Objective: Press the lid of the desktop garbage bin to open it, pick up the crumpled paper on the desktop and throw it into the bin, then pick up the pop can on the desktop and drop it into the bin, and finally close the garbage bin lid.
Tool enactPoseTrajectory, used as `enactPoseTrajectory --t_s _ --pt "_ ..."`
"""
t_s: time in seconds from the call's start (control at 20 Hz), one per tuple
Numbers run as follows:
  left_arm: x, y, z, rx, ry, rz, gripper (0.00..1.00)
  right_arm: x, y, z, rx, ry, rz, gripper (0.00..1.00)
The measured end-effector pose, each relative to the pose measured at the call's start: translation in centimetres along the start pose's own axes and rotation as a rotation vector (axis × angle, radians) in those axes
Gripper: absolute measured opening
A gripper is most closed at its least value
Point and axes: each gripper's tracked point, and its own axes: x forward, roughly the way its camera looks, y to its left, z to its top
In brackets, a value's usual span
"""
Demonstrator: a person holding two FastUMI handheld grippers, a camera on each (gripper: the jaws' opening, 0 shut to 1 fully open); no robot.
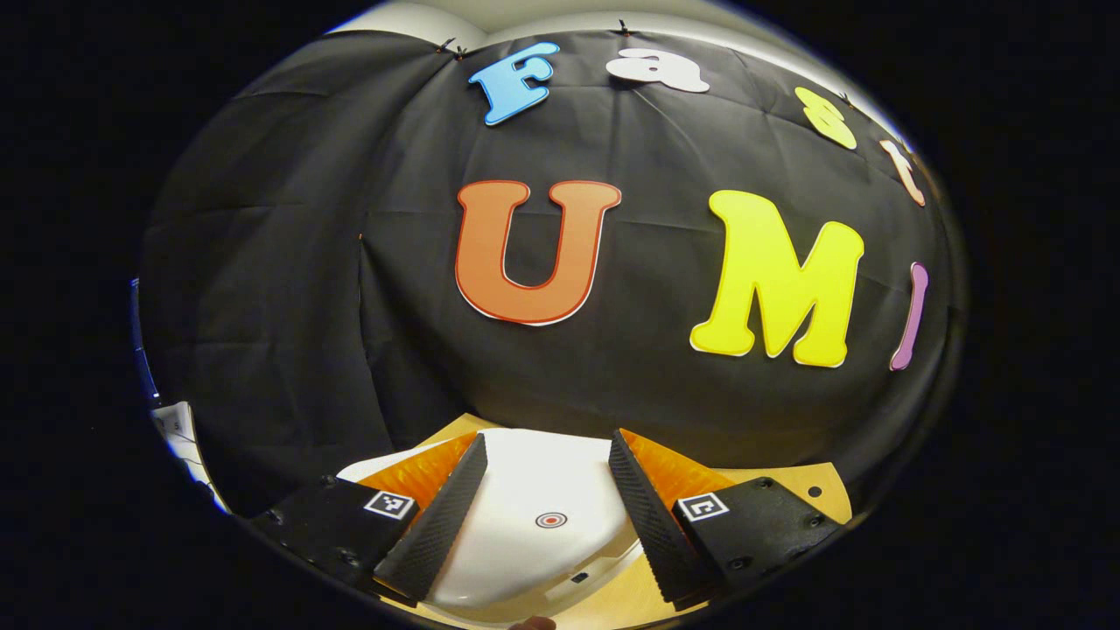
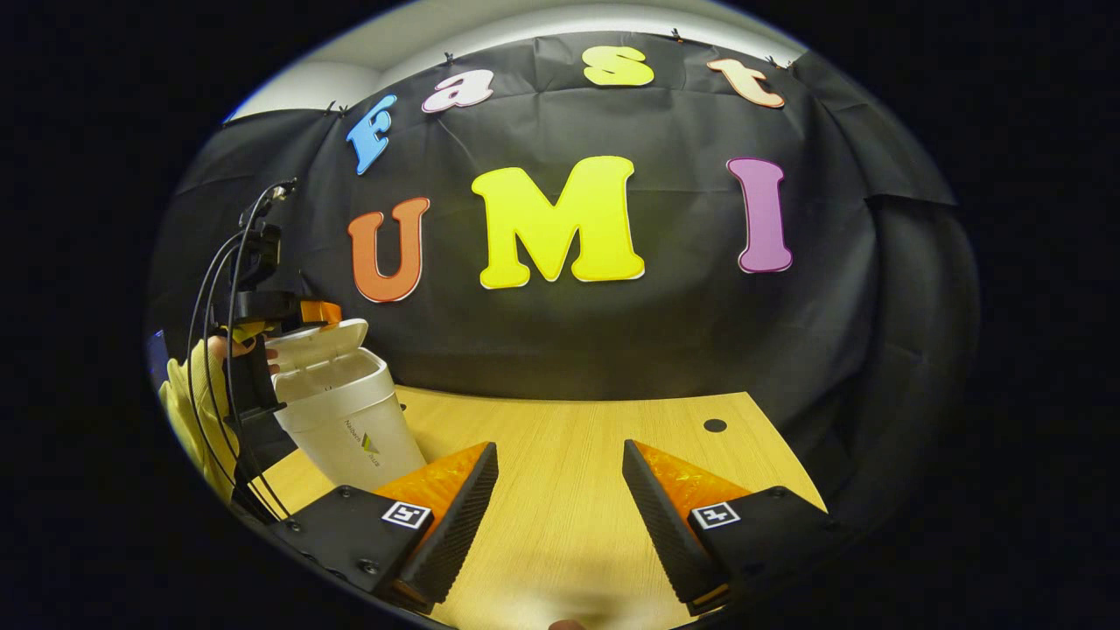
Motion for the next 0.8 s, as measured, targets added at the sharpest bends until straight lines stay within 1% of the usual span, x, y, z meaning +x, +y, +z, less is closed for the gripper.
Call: enactPoseTrajectory --t_s 0.3,0.55,0.7,0.8 --pt "0.0 -0.8 -3.9 0.044 0.070 0.004 0.93 0.2 -0.7 -0.2 0.010 0.007 0.009 0.92" --pt "-0.2 -0.7 -5.2 0.088 0.115 0.013 0.94 0.7 -0.5 -0.4 0.027 0.018 0.032 0.92" --pt "-0.4 -0.6 -6.1 0.102 0.138 0.025 0.94 0.8 -0.2 -0.5 0.039 0.022 0.060 0.92" --pt "-0.3 -0.6 -5.9 0.116 0.115 0.027 0.95 1.0 -0.4 -0.5 0.046 0.027 0.077 0.92"
